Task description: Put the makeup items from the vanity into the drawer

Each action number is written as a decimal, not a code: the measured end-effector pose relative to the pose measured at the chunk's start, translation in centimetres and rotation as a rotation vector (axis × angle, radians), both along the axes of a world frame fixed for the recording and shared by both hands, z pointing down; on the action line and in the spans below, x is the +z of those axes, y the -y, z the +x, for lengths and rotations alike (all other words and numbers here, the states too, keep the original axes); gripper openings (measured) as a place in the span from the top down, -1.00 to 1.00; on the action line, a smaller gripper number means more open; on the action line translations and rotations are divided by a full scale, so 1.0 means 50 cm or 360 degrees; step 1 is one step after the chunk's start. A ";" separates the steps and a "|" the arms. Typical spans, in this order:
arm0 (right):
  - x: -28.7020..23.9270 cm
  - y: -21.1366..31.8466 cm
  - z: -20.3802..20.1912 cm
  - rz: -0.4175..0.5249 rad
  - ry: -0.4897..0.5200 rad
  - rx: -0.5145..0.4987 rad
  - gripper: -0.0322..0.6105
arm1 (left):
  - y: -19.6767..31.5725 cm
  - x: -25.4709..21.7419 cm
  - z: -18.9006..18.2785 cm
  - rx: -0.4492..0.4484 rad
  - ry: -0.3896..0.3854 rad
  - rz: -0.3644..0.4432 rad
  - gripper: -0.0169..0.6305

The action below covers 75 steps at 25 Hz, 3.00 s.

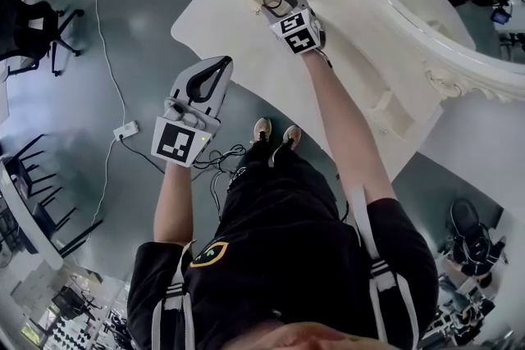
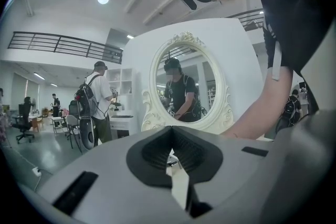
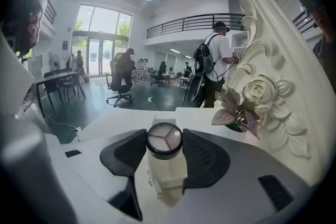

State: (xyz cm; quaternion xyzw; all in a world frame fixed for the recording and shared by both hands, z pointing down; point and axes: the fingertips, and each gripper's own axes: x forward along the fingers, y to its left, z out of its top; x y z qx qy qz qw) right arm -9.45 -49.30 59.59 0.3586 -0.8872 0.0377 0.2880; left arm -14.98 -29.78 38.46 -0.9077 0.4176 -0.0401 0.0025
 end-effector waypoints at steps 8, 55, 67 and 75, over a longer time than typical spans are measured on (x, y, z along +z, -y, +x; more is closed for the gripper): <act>0.030 0.021 -0.012 -0.0067 -0.0068 0.0042 0.16 | 0.008 0.015 0.005 0.0011 -0.0006 -0.0030 0.89; -0.213 -0.241 0.067 0.0313 0.0253 -0.0015 0.10 | -0.029 -0.012 0.025 0.0075 -0.0044 -0.0007 0.89; -0.460 -0.497 0.227 0.0647 0.0463 0.0134 0.18 | -0.095 -0.057 0.102 0.0285 0.0047 0.0179 0.89; -0.541 -0.585 0.293 0.0769 0.0512 0.0268 0.50 | -0.145 -0.105 0.182 0.0416 0.0023 0.0233 0.89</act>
